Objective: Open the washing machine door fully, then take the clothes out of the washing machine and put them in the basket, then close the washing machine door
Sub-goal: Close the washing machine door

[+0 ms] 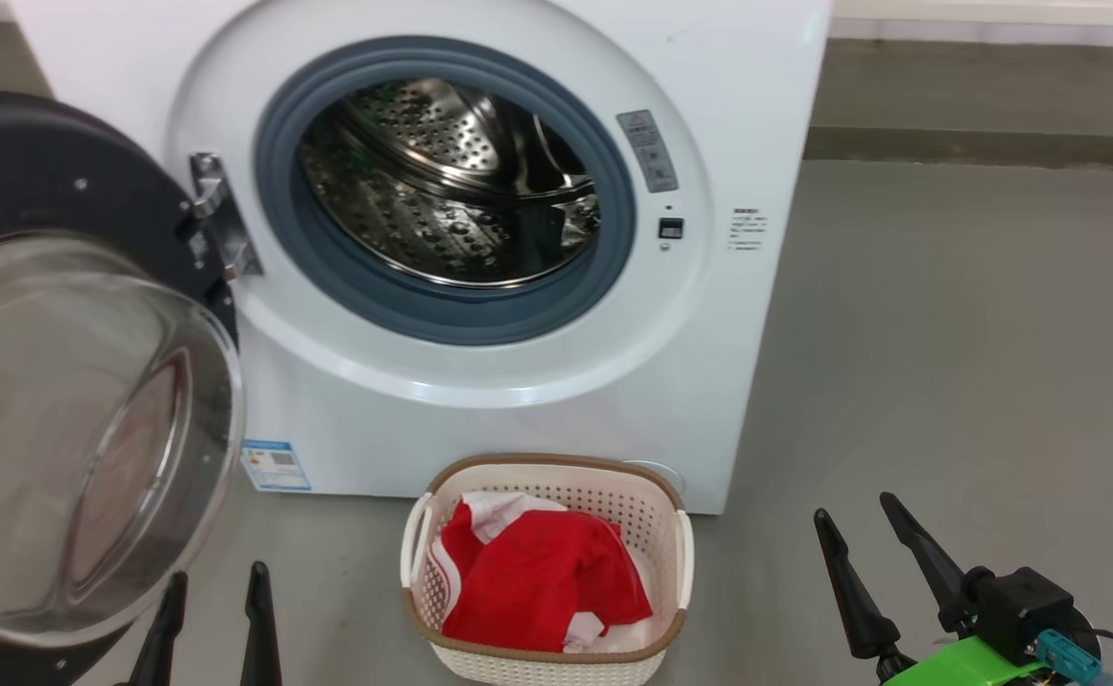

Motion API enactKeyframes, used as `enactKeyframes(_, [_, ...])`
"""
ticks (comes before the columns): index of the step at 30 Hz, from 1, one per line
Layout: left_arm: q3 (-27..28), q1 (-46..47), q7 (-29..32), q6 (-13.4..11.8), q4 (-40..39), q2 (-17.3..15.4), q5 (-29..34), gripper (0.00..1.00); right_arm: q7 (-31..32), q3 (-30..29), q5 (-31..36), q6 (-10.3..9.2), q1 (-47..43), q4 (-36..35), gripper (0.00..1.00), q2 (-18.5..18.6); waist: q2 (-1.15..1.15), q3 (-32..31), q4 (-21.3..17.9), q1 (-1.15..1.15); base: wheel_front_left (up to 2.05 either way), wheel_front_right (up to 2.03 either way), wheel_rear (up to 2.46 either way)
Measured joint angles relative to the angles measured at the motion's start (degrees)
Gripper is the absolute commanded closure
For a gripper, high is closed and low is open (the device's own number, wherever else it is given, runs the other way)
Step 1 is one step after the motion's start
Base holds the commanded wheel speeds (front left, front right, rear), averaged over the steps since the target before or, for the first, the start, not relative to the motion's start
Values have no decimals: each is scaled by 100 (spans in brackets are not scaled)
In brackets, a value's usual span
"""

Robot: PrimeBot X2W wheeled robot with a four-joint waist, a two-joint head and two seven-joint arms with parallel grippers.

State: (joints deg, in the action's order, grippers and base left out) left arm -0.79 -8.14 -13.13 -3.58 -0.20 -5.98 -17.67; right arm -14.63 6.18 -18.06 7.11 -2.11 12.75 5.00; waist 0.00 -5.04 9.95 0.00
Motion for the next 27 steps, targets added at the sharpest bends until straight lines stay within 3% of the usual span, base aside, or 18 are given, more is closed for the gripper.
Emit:
enactKeyframes(18, [88,-3,243,-254,-153,-157,48,0,0,81,-8,0,3,-1,0,-168,0,-174,1081,0,0,0,0])
enactKeyframes(27, [126,-79,297,-416,-313,-186,57,0,0,205,-8,0,4,3,0,-201,0,-223,1370,0,0,0,0])
